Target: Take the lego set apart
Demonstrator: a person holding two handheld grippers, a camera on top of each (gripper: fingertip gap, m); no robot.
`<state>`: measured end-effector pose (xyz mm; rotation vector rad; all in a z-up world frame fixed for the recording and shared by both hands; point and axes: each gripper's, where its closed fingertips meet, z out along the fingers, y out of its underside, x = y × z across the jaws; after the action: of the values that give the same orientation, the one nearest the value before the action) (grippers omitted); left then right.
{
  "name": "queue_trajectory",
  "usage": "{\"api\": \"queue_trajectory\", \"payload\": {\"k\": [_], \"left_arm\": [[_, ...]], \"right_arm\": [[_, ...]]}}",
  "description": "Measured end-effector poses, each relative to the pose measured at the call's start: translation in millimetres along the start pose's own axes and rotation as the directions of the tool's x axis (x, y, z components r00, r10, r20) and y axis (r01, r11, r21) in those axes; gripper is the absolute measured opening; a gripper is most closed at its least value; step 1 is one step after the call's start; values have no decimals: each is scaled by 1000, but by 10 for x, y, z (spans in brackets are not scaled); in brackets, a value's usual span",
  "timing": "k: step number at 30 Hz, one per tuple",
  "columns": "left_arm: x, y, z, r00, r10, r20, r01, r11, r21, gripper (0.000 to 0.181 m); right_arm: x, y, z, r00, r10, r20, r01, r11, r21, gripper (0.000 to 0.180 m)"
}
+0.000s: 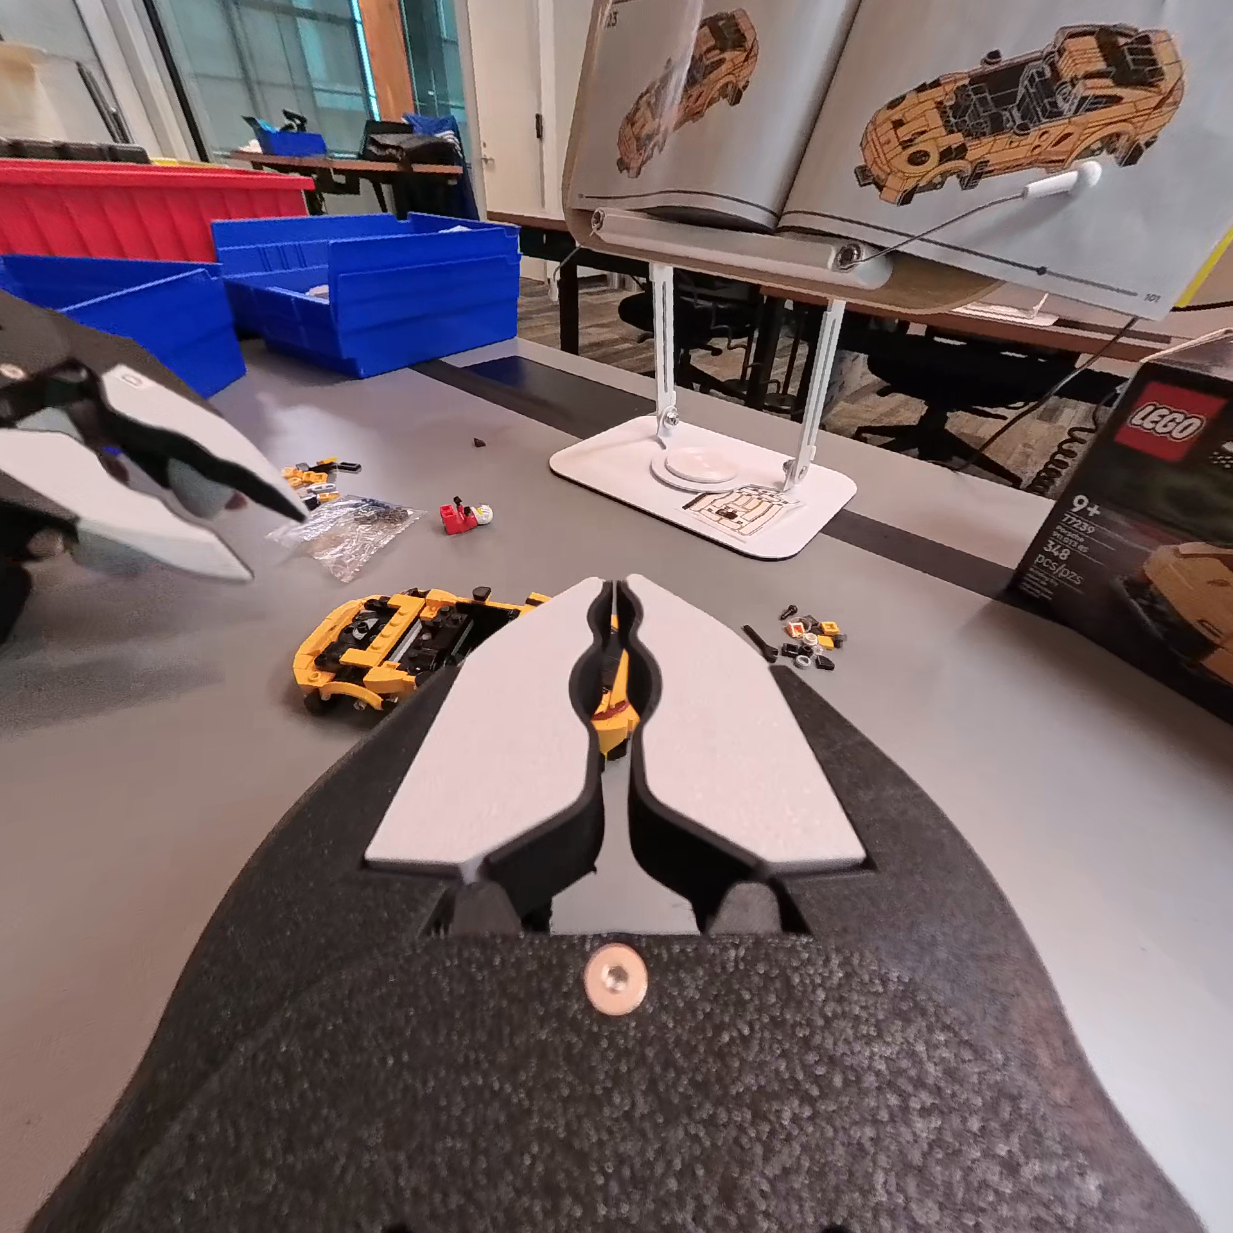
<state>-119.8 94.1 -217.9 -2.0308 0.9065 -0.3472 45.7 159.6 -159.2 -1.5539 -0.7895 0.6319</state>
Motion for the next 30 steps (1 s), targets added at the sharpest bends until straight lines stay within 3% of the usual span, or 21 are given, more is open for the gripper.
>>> {"api": "queue_trajectory", "payload": {"k": [5, 8, 14, 18, 22, 24, 27, 30], "left_arm": [[168, -27, 421, 999, 13, -42, -17, 996, -88, 76], [333, 37, 576, 987, -41, -155, 12, 982, -187, 93], [293, 103, 695, 973, 81, -217, -134, 961, -240, 80], [291, 155, 615, 917, 188, -351, -258, 952, -164, 79], [226, 159, 589, 919, 175, -353, -232, 965, -126, 79], [263, 68, 523, 916, 134, -378, -171, 983, -66, 87], [226, -302, 304, 910, 56, -411, 8, 988, 151, 90], [-40, -650, 75, 941, -24, -339, 142, 933, 331, 62]], "right_arm": [[-13, -26, -13, 1000, 2, 12, -2, 1000, 12, 12], [-15, -21, -23, 1000, -10, 21, 10, 1000, 3, 26], [-95, -4, -14, 996, -51, 69, 51, 999, -7, 44], [-94, 5, -13, 996, -73, 60, 74, 997, -12, 38], [-90, 39, 6, 996, -69, 61, 70, 997, -19, 31], [-79, 46, 12, 996, -67, 55, 69, 997, -18, 29], [-51, 21, 13, 997, -75, 34, 75, 997, -1, 28], [-14, -20, 60, 996, -92, 11, 92, 996, 12, 28]]}}
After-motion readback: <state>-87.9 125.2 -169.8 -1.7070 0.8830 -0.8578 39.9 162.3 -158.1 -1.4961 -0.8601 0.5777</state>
